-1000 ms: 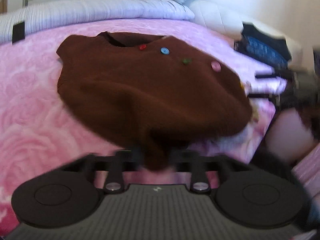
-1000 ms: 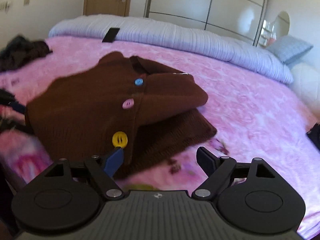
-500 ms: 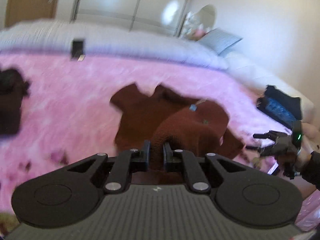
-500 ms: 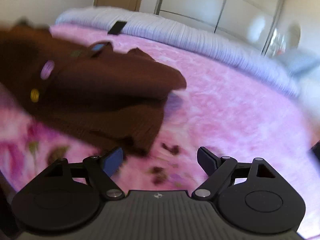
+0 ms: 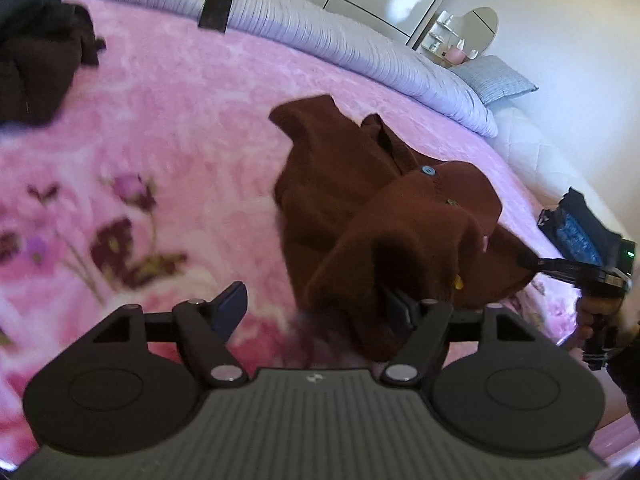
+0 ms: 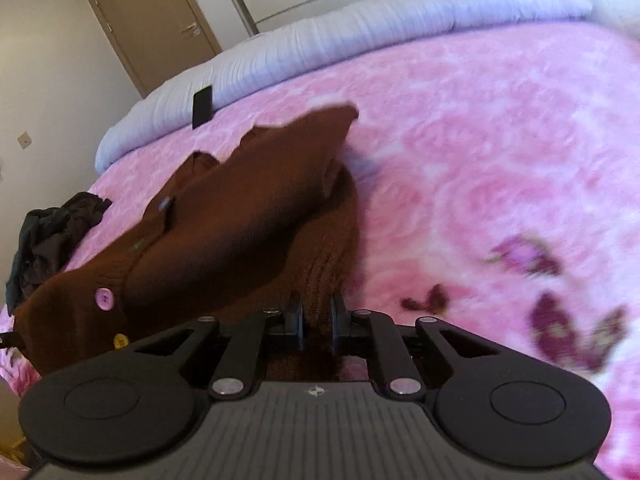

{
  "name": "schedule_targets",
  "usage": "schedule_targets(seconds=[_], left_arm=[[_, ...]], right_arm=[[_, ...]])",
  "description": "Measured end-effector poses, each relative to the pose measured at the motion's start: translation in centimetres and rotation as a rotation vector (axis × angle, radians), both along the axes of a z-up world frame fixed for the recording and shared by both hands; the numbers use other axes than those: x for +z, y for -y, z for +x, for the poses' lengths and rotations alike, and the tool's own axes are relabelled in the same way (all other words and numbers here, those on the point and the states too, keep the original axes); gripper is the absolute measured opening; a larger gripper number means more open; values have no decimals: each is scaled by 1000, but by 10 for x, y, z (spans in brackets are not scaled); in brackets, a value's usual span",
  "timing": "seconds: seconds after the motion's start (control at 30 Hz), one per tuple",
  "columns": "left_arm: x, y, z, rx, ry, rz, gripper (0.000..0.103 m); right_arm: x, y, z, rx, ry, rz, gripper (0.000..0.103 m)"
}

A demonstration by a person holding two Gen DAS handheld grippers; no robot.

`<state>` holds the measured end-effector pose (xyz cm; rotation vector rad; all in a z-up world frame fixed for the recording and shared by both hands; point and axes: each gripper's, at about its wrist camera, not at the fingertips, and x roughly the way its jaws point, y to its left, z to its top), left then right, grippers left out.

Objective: Fold clothes

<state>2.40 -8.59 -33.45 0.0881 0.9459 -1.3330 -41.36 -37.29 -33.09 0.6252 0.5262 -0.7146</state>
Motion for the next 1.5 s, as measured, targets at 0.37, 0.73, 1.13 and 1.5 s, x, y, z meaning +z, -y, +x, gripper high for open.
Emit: schedule_targets(seconds=[0.37,0.73,1.13,1.5], left_arm=[[-21,30,-56,-236,-175,-11,5],[12,-19,-53,-329,-50,112,27],[26,119,42,-163,241,95,66],[-26,325,98,-197,366,117,71]], right_arm=[[17,-44,-81,-221,-191,-76,9],[17,-56,-82,-266,-319,-128,35],[36,37,25,33,-169,-268,48],[-14,164,249,316,-271,-311,64]])
